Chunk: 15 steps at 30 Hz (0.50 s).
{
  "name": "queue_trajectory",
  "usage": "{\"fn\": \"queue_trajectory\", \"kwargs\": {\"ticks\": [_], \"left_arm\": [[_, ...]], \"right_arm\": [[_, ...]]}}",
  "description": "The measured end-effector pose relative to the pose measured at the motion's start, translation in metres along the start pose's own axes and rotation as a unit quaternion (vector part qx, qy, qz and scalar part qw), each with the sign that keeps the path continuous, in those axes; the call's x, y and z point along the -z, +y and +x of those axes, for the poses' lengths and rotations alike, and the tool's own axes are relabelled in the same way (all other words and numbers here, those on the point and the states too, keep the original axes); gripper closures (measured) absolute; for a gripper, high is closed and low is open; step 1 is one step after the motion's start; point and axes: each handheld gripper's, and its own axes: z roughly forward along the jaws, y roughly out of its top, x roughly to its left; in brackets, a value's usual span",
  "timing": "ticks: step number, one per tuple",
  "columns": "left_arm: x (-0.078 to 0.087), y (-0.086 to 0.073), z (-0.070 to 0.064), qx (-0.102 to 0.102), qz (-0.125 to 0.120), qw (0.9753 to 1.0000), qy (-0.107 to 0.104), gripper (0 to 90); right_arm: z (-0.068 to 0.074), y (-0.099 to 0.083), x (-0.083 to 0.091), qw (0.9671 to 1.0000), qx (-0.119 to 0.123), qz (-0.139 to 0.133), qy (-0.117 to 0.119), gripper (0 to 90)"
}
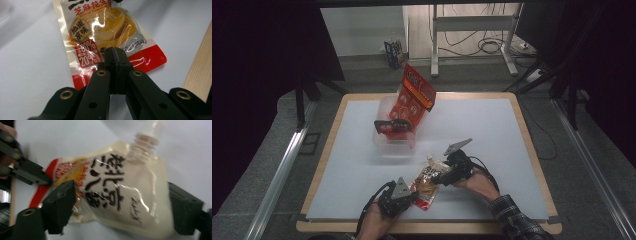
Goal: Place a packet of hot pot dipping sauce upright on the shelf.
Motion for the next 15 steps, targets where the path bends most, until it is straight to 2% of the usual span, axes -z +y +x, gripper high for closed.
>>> {"fn": "queue_trajectory", "kwargs": {"ticks": [2, 4, 7, 8, 9, 12, 14, 15], "left_arm": [[0.0, 0.0, 0.0, 0.0, 0.001, 1.0, 0.0, 90.0], [0.0, 0.0, 0.001, -0.001, 0.001, 1.0, -0.002, 90.0], [0.0, 0.001, 0.001, -0.002, 0.002, 1.0, -0.003, 90.0], [0.0, 0.001, 0.001, -0.002, 0.002, 1.0, -0.003, 90.0], [0.0, 0.001, 0.001, -0.002, 0.002, 1.0, -0.003, 90.0], [0.0, 0.001, 0.001, -0.002, 0.002, 1.0, -0.002, 90.0], [0.0, 0.001, 0.001, -0.002, 0.003, 1.0, -0.003, 90.0], [0.0, 0.001, 0.001, -0.002, 0.003, 1.0, -0.003, 90.0]], "right_arm": [[0.002, 0.002, -0.001, 1.0, 0.001, 0.005, -0.007, 20.2], [0.0, 0.002, 0.001, 1.0, -0.008, 0.001, -0.003, 24.8], [-0.005, 0.003, 0.009, 0.999, -0.032, -0.02, 0.025, 36.1], [-0.006, 0.003, 0.01, 0.998, -0.04, -0.027, 0.041, 39.2], [-0.006, 0.003, 0.01, 0.9975, -0.044, -0.029, 0.046, 41.4], [-0.001, 0.004, 0.006, 0.9981, -0.035, -0.02, 0.046, 48.7], [0.002, 0.006, 0.002, 0.9974, -0.033, -0.009, 0.063, 52.4], [0.005, 0.007, -0.001, 0.9978, -0.03, -0.003, 0.059, 54.4]]}}
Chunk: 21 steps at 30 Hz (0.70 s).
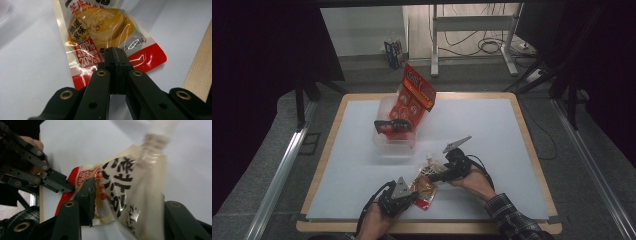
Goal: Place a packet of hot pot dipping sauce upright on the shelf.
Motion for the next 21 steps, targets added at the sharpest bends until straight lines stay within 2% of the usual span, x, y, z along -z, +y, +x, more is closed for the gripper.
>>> {"fn": "queue_trajectory", "kwargs": {"ticks": [3, 5, 8, 15, 21], "left_arm": [[0.0, 0.0, 0.001, -0.003, 0.003, 1.0, 0.0, 90.0], [0.0, 0.0, 0.001, 0.004, -0.001, 1.0, -0.004, 90.0], [0.0, 0.0, 0.004, 0.009, -0.002, 0.9999, -0.011, 90.0], [0.001, 0.0, 0.001, 0.003, -0.005, 1.0, -0.003, 90.0], [0.001, 0.001, 0.0, -0.001, -0.004, 1.0, 0.0, 90.0]], "right_arm": [[0.007, 0.003, -0.005, 0.9994, 0.019, 0.009, -0.028, 66.7], [0.009, 0.006, -0.002, 0.9993, 0.023, 0.004, -0.03, 72.5], [0.013, 0.008, 0.0, 0.9991, 0.025, 0.004, -0.034, 74.4], [0.019, 0.013, 0.012, 0.9998, 0.011, -0.014, 0.004, 75.3], [0.022, 0.016, 0.019, 0.9992, -0.001, -0.022, 0.033, 76.4]]}}
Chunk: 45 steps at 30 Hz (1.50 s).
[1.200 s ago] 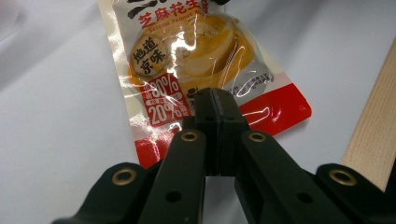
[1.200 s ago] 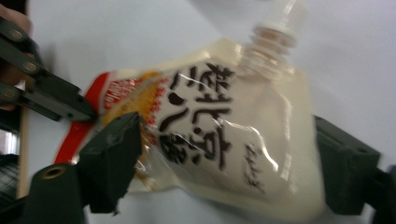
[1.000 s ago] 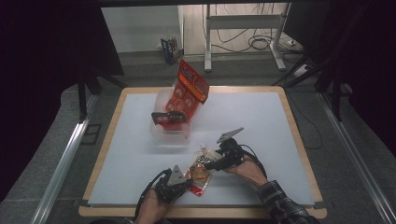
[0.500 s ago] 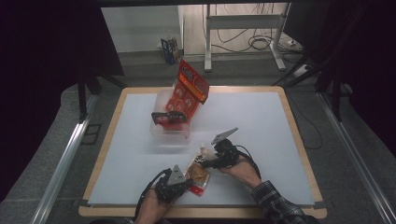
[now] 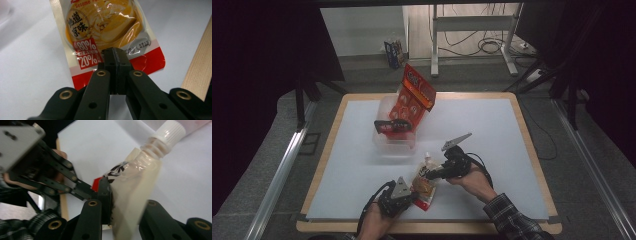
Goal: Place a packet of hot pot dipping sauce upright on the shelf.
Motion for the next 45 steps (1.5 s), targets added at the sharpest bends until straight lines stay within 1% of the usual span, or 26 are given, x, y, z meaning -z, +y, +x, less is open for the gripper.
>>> {"fn": "queue_trajectory", "kwargs": {"ticks": [1, 3, 5, 7, 9, 10, 12, 13, 17, 20, 24, 28, 31, 34, 39, 41, 45], "left_arm": [[0.0, 0.0, 0.0, 0.0, 0.0, 1.0, 0.0, 90.0], [0.0, 0.0, 0.0, 0.001, 0.0, 1.0, -0.001, 90.0], [0.0, 0.0, 0.0, 0.002, -0.002, 1.0, -0.002, 90.0], [0.002, -0.001, 0.002, 0.005, -0.008, 0.9999, -0.008, 89.9], [0.003, -0.001, 0.004, 0.015, -0.02, 0.9992, -0.03, 73.0], [0.004, -0.001, 0.004, 0.019, -0.022, 0.9992, -0.029, 66.5], [0.005, 0.0, 0.005, 0.018, -0.022, 0.9995, -0.012, 58.6], [0.006, 0.0, 0.005, 0.02, -0.024, 0.9995, -0.01, 54.5], [0.012, -0.001, 0.008, 0.037, -0.04, 0.9985, -0.006, 45.0], [0.016, -0.002, 0.009, 0.045, -0.046, 0.9979, 0.002, 37.9], [0.021, -0.005, 0.013, 0.061, -0.053, 0.9967, 0.005, 29.7], [0.025, -0.007, 0.017, 0.073, -0.058, 0.9957, 0.004, 24.0], [0.027, -0.008, 0.018, 0.078, -0.06, 0.9951, 0.003, 19.6], [0.028, -0.008, 0.018, 0.08, -0.054, 0.9954, 0.003, 12.2], [0.028, -0.009, 0.016, 0.069, -0.042, 0.9967, 0.006, 7.7], [0.029, -0.009, 0.016, 0.07, -0.042, 0.9966, 0.005, 6.7], [0.03, -0.01, 0.018, 0.075, -0.04, 0.9964, 0.01, 5.0]], "right_arm": [[0.0, 0.0, 0.001, 1.0, -0.002, -0.001, 0.002, 77.1], [0.001, 0.0, 0.002, 1.0, 0.001, 0.0, -0.004, 78.8], [0.004, 0.0, 0.002, 0.9999, 0.007, 0.0, -0.008, 80.7], [0.007, 0.001, 0.003, 0.9998, 0.014, 0.0, -0.017, 81.9], [0.01, 0.003, 0.005, 0.9994, 0.022, -0.003, -0.027, 82.9], [0.011, 0.004, 0.007, 0.9992, 0.026, -0.006, -0.031, 83.4], [0.014, 0.008, 0.013, 0.9986, 0.033, -0.014, -0.039, 84.2], [0.016, 0.011, 0.017, 0.998, 0.04, -0.017, -0.046, 84.5], [0.021, 0.016, 0.026, 0.9963, 0.055, -0.02, -0.063, 85.4], [0.022, 0.018, 0.03, 0.9957, 0.057, -0.024, -0.069, 86.2], [0.022, 0.021, 0.036, 0.9947, 0.062, -0.033, -0.075, 87.0], [0.024, 0.025, 0.041, 0.994, 0.067, -0.039, -0.077, 87.5], [0.026, 0.03, 0.046, 0.9927, 0.075, -0.044, -0.083, 87.6], [0.028, 0.037, 0.052, 0.9911, 0.084, -0.049, -0.091, 87.7], [0.029, 0.046, 0.06, 0.9882, 0.096, -0.053, -0.107, 87.8], [0.028, 0.05, 0.063, 0.9872, 0.098, -0.053, -0.114, 87.8], [0.025, 0.059, 0.067, 0.9852, 0.103, -0.056, -0.125, 87.9]]}}
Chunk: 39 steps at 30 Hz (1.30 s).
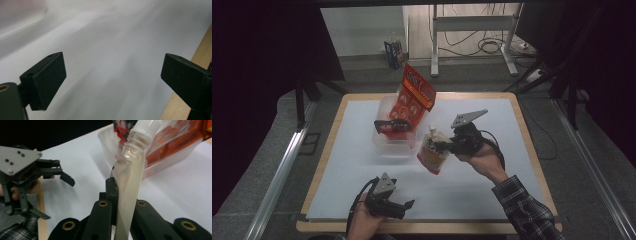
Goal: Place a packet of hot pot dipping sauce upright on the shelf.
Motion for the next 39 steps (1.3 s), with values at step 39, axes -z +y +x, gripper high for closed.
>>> {"fn": "queue_trajectory", "kwargs": {"ticks": [39], "left_arm": [[0.005, -0.003, 0.007, -0.003, -0.009, 0.9998, 0.018, 1.8]], "right_arm": [[-0.017, 0.07, -0.065, 0.9984, 0.052, 0.021, 0.002, 88.1]]}}
